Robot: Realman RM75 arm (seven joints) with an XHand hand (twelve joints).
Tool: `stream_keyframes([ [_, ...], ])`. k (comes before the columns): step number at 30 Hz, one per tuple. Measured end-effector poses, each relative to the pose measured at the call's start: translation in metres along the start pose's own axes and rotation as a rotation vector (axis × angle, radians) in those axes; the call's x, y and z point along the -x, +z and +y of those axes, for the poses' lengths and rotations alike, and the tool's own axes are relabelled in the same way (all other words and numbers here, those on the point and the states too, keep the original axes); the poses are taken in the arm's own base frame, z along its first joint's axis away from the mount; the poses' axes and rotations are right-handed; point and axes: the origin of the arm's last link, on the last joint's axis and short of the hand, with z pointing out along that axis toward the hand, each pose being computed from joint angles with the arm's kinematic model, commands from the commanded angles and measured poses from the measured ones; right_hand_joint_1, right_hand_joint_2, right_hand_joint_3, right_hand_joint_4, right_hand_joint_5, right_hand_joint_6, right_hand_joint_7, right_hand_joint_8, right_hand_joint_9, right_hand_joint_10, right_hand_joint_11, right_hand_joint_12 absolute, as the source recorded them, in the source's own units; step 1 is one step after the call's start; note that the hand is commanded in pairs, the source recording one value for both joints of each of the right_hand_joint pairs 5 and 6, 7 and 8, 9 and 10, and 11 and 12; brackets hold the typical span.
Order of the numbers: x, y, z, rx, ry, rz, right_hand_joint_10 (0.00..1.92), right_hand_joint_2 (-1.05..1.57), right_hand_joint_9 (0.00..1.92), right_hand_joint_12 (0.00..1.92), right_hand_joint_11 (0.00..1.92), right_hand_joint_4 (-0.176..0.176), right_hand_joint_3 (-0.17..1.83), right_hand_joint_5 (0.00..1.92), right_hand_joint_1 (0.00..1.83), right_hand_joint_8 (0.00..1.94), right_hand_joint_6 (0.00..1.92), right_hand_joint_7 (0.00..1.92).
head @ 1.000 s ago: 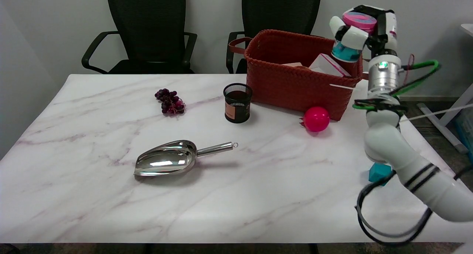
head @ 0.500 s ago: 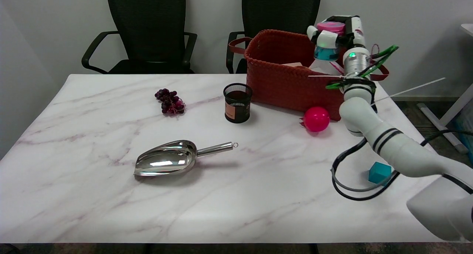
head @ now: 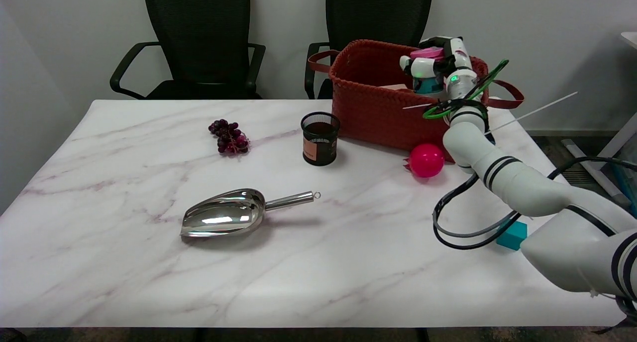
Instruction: Place the pink gum jar into the brown storage basket.
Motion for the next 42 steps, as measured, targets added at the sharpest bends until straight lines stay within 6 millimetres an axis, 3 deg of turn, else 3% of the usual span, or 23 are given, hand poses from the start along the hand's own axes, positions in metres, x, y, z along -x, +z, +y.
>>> stream_keyframes([
  [2,0.002,0.001,-0.001,0.004,-0.015,-0.006,0.33,-0.11,0.33,0.01,0.01,0.000,0.97,0.00,1.23,0.57,0.00,0.57],
  [8,0.003,0.005,-0.005,0.006,-0.061,-0.011,0.11,-0.21,0.11,0.00,0.00,0.000,0.88,0.00,1.21,0.25,0.00,0.25],
  [16,-0.001,0.006,-0.018,-0.022,-0.090,0.000,0.14,-0.06,0.14,0.00,0.00,0.000,0.75,0.00,1.23,0.18,0.00,0.18],
  [24,-0.011,-0.007,-0.036,-0.099,-0.157,0.055,0.18,0.13,0.18,0.00,0.00,0.000,0.81,0.06,1.25,0.17,0.06,0.17],
  [33,-0.024,-0.058,-0.047,-0.204,-0.339,0.190,0.22,0.23,0.22,0.06,0.06,0.000,0.98,0.07,1.28,0.16,0.07,0.16],
  [42,-0.035,-0.137,-0.037,-0.239,-0.519,0.370,0.22,0.18,0.22,0.07,0.07,0.000,1.13,0.06,1.32,0.13,0.06,0.13],
])
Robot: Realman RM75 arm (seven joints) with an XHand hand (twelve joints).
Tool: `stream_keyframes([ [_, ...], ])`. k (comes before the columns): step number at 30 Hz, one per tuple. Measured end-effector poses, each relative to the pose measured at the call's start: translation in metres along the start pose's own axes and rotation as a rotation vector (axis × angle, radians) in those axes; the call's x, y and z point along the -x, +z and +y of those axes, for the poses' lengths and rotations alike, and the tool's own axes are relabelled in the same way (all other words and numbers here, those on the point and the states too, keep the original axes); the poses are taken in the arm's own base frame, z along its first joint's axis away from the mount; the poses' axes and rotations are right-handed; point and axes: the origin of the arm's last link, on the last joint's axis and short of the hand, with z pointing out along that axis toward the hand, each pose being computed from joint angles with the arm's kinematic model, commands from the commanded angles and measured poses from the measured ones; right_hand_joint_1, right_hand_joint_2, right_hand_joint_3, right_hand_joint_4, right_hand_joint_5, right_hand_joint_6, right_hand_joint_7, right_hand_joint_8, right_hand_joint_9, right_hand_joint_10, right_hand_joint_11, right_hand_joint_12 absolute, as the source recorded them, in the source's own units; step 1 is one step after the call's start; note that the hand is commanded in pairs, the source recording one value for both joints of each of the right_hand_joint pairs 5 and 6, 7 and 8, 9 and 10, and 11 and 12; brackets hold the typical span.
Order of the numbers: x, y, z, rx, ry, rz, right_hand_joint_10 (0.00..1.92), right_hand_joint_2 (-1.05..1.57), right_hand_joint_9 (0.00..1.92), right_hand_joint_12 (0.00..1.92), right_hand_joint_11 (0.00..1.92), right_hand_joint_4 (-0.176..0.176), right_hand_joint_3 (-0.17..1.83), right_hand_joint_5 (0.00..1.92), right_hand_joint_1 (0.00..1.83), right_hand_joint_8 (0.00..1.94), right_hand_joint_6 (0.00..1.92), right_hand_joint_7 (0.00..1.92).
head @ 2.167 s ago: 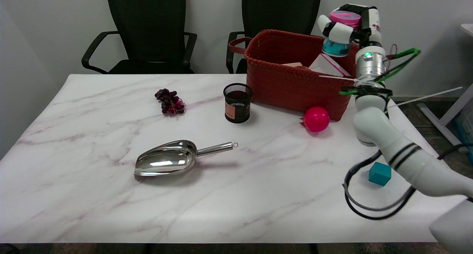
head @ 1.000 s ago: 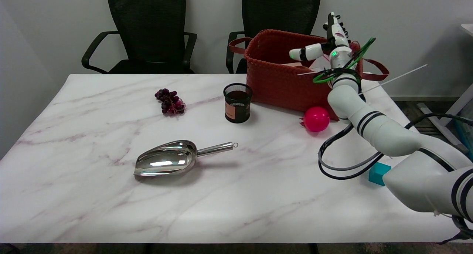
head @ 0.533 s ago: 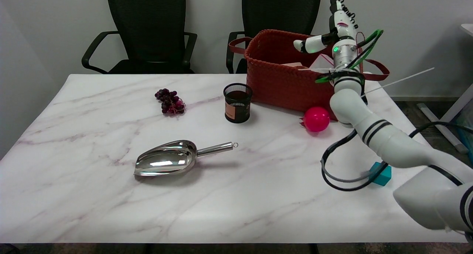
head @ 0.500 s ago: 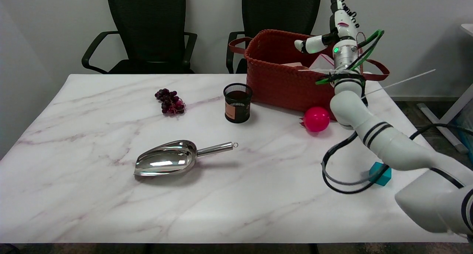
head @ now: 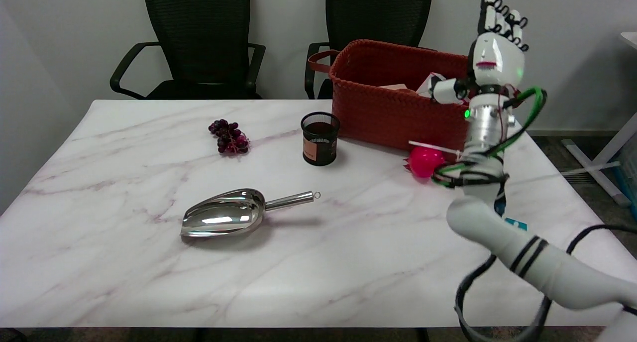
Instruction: Place the pink gum jar into the brown storage basket.
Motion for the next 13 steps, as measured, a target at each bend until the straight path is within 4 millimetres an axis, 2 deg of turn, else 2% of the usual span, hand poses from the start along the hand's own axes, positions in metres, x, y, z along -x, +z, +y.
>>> stream_keyframes([
  [8,-0.023,-0.060,0.007,0.039,-0.106,0.083,0.23,0.21,0.23,0.08,0.08,0.000,1.21,0.06,1.33,0.17,0.06,0.17],
  [13,-0.031,-0.088,0.011,0.070,-0.146,0.101,0.24,0.22,0.24,0.08,0.08,0.000,1.23,0.06,1.33,0.18,0.06,0.18],
])
